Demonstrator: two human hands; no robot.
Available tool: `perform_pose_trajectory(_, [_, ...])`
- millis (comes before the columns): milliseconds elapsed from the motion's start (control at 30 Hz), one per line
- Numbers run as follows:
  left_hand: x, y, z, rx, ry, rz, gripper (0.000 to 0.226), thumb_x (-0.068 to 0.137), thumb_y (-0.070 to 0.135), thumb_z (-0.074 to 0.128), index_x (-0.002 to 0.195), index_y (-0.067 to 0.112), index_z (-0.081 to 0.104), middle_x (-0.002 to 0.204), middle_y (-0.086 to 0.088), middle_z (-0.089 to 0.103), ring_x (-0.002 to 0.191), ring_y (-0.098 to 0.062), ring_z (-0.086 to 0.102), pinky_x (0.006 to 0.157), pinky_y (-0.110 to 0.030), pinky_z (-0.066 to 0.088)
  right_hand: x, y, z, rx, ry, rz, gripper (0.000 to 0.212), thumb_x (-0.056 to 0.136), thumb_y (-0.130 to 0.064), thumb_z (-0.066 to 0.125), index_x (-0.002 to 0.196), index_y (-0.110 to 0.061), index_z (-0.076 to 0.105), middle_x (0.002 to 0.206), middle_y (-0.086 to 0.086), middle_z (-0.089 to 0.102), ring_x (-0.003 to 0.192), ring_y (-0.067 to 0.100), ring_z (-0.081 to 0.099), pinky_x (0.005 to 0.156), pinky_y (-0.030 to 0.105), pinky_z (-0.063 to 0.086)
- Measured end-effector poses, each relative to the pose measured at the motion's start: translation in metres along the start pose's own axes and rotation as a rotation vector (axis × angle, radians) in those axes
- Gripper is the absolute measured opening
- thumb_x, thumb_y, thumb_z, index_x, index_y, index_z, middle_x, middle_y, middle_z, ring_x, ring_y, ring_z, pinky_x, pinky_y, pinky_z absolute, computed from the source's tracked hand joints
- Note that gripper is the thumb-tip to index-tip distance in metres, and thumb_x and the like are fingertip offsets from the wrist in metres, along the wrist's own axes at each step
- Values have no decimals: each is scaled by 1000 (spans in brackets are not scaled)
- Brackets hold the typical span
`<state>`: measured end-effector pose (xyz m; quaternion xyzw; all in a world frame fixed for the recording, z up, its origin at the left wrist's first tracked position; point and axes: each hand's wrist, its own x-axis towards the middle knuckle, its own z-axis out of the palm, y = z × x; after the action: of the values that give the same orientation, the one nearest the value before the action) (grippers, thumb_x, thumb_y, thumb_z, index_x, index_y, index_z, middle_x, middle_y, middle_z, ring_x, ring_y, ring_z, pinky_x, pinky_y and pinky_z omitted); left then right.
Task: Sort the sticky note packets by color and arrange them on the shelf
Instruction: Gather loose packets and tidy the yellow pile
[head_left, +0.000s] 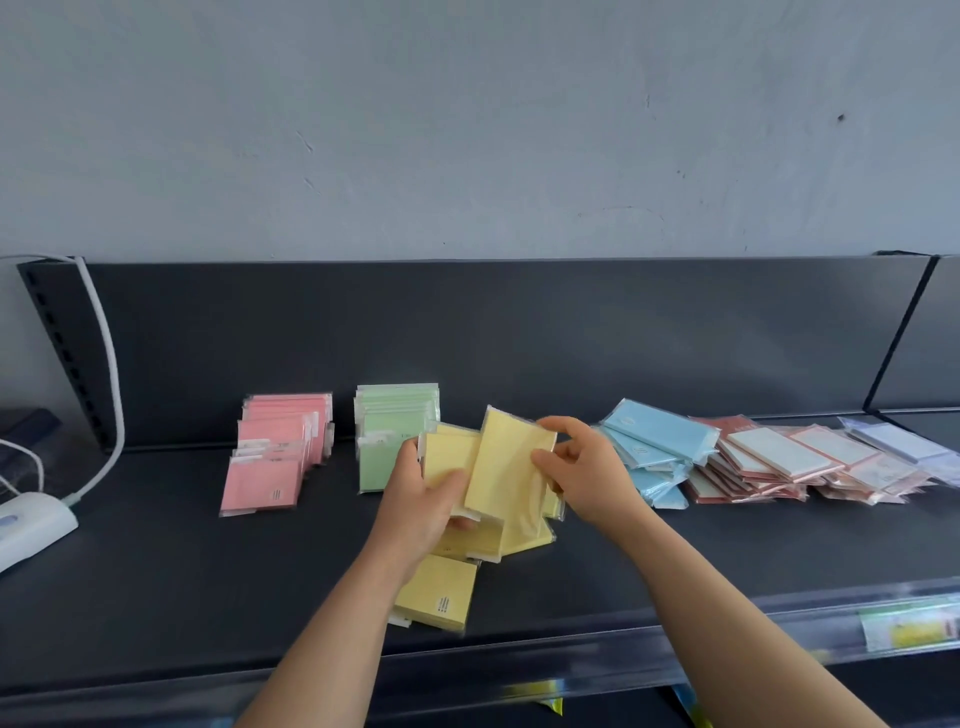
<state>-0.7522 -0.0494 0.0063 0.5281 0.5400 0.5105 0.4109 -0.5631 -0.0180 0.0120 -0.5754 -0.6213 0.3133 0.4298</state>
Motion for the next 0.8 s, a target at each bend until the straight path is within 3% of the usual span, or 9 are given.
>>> perform_pose_trajectory(100, [1,-2,-1,-14,4,2,30,89,33,65,112,24,47,107,7,65,97,-9,62,76,-28,48,1,6,5,144,55,128,20,93,-18,55,112,-11,51,63,3,65,48,11,56,55,28,49])
perform_pose_trajectory(200, [5,-5,2,27,6,-15,47,83,32,73,117,25,42,111,9,62,100,-10,60,75,-28,47,2,10,11,173,27,179,26,93,-21,54,105,1,56,60,5,68,45,11,58,54,26,49])
perform_pose_trajectory(333, [6,-5,4,60,21,3,33,90,25,65,114,24,42,108,8,61,95,-7,59,69,-23,44,-4,6,7,-44,55,117,30,89,-35,61,91,-6,58,68,1,66,47,2,51,50,19,40])
perform_pose_trajectory(400, [7,-3,2,61,39,17,23,96,29,56,114,22,44,108,10,60,95,-3,57,69,-21,41,-4,5,2,-81,20,87,33,86,-38,65,86,-5,61,69,0,61,52,6,48,49,18,37])
perform_pose_trajectory(533, [14,0,0,62,57,5,29,100,36,44,124,20,41,119,2,58,109,-15,56,91,-37,47,0,4,2,-110,-23,21,32,93,-24,55,87,7,61,68,8,52,60,21,44,55,29,37])
perform_pose_trajectory(633, [18,4,-5,101,112,36,26,101,31,40,123,18,37,115,-1,55,99,-15,56,86,-41,52,8,13,1,-273,-13,24,24,94,-9,39,102,-1,61,89,13,59,76,29,54,60,32,38])
perform_pose_trajectory(667, [20,3,-6,79,137,47,22,102,28,39,122,18,37,112,-1,55,96,-13,57,80,-41,56,9,17,0,-362,-71,61,33,95,-10,38,123,-7,56,110,9,60,93,26,58,68,28,39])
perform_pose_trajectory(733, [19,1,-9,40,189,56,17,102,22,39,117,15,39,108,1,54,91,-12,58,63,-30,59,10,21,1,-546,-221,118,50,98,-13,38,147,-9,28,141,9,45,122,25,48,87,28,40])
perform_pose_trajectory(800, [17,-3,-12,46,230,49,15,101,19,39,115,14,40,106,1,54,89,-13,58,57,-28,57,10,19,5,-649,-307,118,53,99,-16,39,148,-4,20,149,13,33,135,27,34,103,31,33])
